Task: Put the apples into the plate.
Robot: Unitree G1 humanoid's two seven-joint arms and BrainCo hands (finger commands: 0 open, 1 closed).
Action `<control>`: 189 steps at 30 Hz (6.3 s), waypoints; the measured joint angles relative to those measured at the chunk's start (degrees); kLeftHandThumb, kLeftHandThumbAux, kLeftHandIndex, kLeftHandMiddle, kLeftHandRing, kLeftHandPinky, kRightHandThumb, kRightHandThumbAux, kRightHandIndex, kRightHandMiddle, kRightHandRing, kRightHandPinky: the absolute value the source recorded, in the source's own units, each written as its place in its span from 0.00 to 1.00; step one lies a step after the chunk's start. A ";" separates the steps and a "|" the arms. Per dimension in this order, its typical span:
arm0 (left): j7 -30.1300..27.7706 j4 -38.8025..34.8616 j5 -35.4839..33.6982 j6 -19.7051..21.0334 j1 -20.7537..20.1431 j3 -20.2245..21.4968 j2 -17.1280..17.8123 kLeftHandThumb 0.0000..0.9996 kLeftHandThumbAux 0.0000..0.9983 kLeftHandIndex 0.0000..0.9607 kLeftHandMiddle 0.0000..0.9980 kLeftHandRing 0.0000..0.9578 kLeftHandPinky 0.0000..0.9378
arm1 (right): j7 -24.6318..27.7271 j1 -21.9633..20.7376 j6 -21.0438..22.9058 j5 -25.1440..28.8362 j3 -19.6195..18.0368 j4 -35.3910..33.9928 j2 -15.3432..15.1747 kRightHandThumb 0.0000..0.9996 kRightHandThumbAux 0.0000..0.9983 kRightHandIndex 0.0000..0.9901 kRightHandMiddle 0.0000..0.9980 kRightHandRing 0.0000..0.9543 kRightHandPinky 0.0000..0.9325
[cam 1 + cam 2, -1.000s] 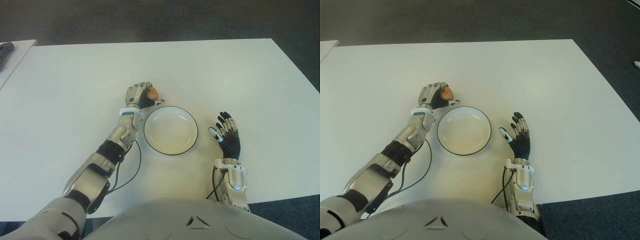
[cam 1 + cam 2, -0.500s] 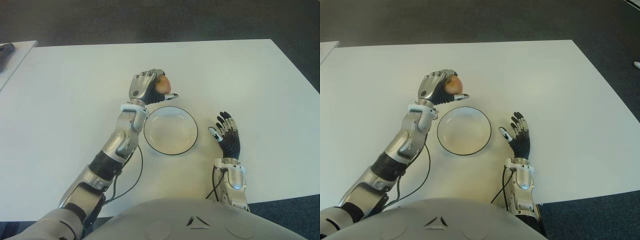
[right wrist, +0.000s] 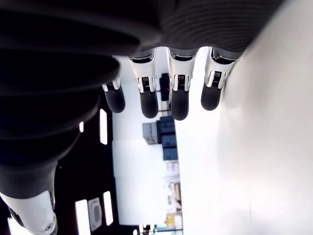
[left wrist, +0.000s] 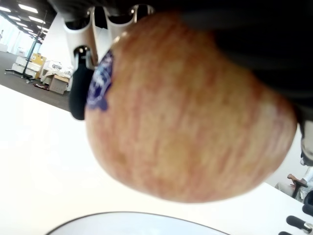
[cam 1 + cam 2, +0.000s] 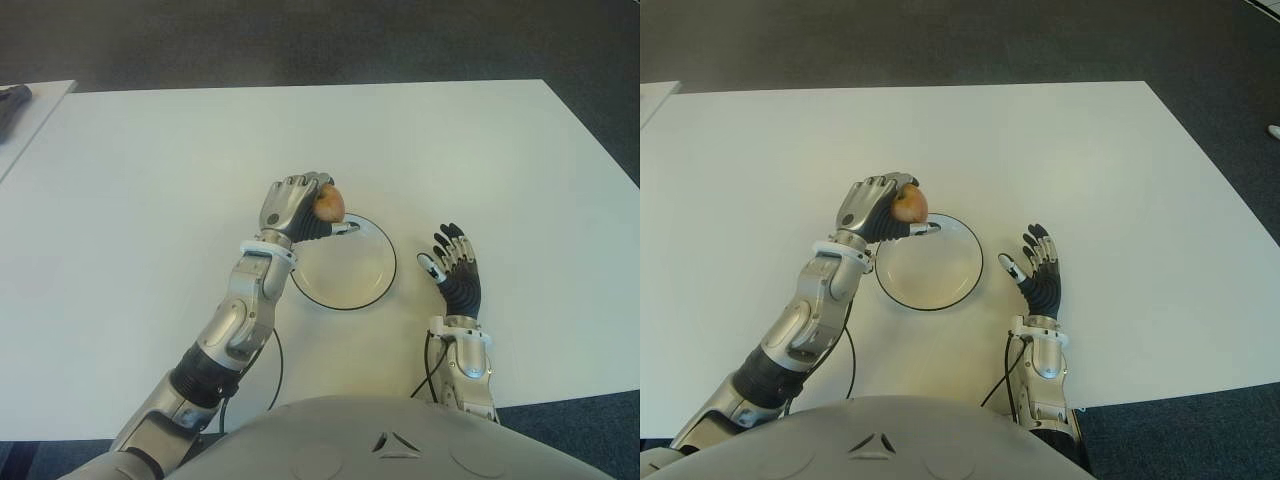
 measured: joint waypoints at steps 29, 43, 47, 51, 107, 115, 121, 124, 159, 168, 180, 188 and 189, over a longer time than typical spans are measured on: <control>1.95 -3.25 7.54 -2.68 19.61 -8.16 -2.47 0.86 0.66 0.43 0.54 0.90 0.89 | 1.26 0.02 -0.32 0.32 0.41 0.15 -0.01 0.28 0.68 0.11 0.17 0.16 0.20; 1.04 -1.91 7.91 -2.43 19.37 -8.17 -3.20 0.86 0.66 0.42 0.54 0.89 0.89 | 1.38 0.08 -0.25 0.31 0.89 -0.03 -0.02 0.28 0.68 0.10 0.17 0.17 0.21; 1.14 -1.17 8.07 -2.69 19.11 -8.21 -3.63 0.86 0.67 0.42 0.54 0.89 0.89 | 1.38 0.31 -0.14 0.36 0.93 -0.14 -0.02 0.27 0.69 0.10 0.17 0.17 0.21; 2.29 -0.48 8.41 -3.17 18.98 -8.30 -3.86 0.86 0.67 0.42 0.54 0.90 0.89 | 1.40 0.38 -0.10 0.44 1.03 -0.26 -0.02 0.27 0.69 0.10 0.16 0.16 0.21; 17.28 10.33 12.46 -2.52 14.97 -6.97 -6.74 0.14 0.38 0.02 0.00 0.00 0.00 | 0.54 -1.05 0.76 0.88 1.46 0.62 -0.07 0.30 0.69 0.09 0.17 0.17 0.21; 16.98 10.01 12.42 -2.51 14.97 -6.88 -6.75 0.16 0.35 0.01 0.00 0.00 0.00 | 0.79 -1.31 0.16 0.94 1.47 1.07 -0.07 0.29 0.69 0.09 0.16 0.16 0.20; 16.80 9.46 12.41 -2.50 14.98 -6.73 -6.82 0.19 0.36 0.02 0.00 0.00 0.00 | 0.93 -1.42 0.15 0.93 1.47 1.15 -0.07 0.29 0.69 0.09 0.16 0.17 0.21; 16.80 9.11 12.40 -2.50 14.98 -6.60 -6.97 0.19 0.36 0.02 0.00 0.00 0.00 | 0.93 -1.47 0.15 0.93 1.47 1.20 -0.07 0.30 0.69 0.09 0.16 0.16 0.21; 24.99 -5.01 6.83 -7.32 17.87 2.01 -9.73 0.22 0.35 0.15 0.12 0.14 0.21 | -0.69 -1.89 -1.46 -1.12 1.73 2.23 -0.11 0.26 0.69 0.08 0.14 0.13 0.17; 27.36 -2.15 -2.71 -12.34 19.58 6.00 -10.84 0.22 0.40 0.15 0.13 0.14 0.18 | -0.91 -1.90 -1.46 -1.26 1.81 2.23 -0.12 0.25 0.68 0.08 0.15 0.14 0.18; 16.43 1.40 -30.59 -14.05 30.67 11.38 -14.86 0.15 0.56 0.13 0.11 0.12 0.16 | -0.18 -1.73 -1.47 -0.64 1.60 2.13 -0.15 0.27 0.69 0.09 0.16 0.16 0.20; 11.74 10.42 -44.87 -21.80 28.81 18.29 -16.54 0.08 0.63 0.13 0.14 0.15 0.20 | 1.51 -1.42 -1.48 0.08 1.34 2.11 -0.15 0.27 0.68 0.09 0.16 0.15 0.20; 11.57 11.64 -45.86 -22.75 28.38 18.97 -16.64 0.07 0.63 0.13 0.14 0.15 0.19 | 1.62 -1.39 -1.48 0.13 1.32 2.11 -0.15 0.27 0.68 0.10 0.16 0.15 0.19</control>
